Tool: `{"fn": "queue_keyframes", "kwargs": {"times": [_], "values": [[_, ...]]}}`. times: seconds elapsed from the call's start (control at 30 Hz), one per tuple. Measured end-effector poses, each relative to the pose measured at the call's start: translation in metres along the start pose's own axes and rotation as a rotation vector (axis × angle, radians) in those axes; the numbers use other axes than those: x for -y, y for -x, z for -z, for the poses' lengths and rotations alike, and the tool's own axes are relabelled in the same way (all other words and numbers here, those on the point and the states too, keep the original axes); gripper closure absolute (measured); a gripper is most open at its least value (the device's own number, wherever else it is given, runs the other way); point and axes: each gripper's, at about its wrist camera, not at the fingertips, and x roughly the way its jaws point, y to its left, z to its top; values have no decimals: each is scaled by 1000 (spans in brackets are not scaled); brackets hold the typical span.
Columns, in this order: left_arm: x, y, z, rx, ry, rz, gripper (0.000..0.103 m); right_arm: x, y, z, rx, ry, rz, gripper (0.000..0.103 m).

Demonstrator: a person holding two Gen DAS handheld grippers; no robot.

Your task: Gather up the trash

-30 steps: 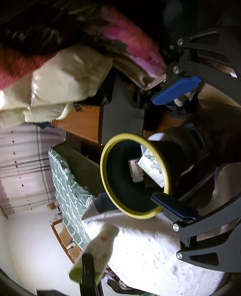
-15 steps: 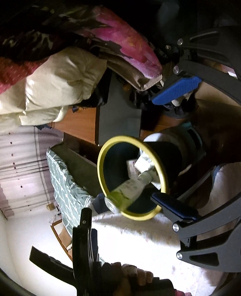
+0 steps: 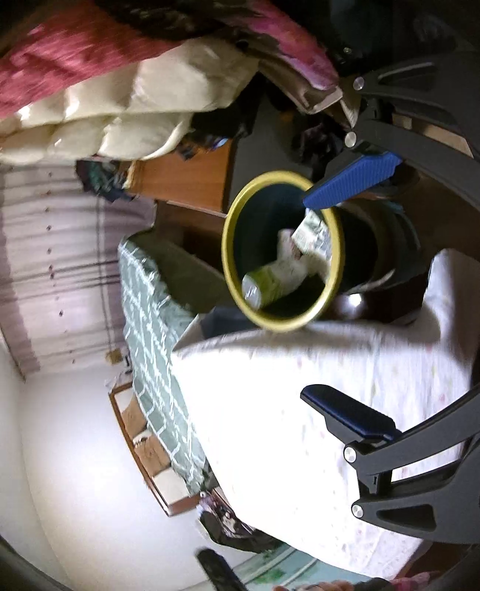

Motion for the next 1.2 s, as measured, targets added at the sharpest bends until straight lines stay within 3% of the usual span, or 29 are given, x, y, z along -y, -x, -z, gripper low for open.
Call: {"fn": "queue_keyframes", "kwargs": {"times": [0.2,0.3,0.6,0.93,1.2], "values": [[-67,65,33,35,78,-126,5,-42,21,-3,38,60,-14,12],[-90,90,48,52,118,-145,5,-58,29,-3,50,84,-15,12],[-129,152,93,130,161,-282,5,-84,50,3,88,109,-3,11],[-130,160,99,120,199,-218,5,-104,57,17,88,139,-23,10],[-113,150,95,105,168,-226,5,-101,57,21,83,126,-22,10]]}}
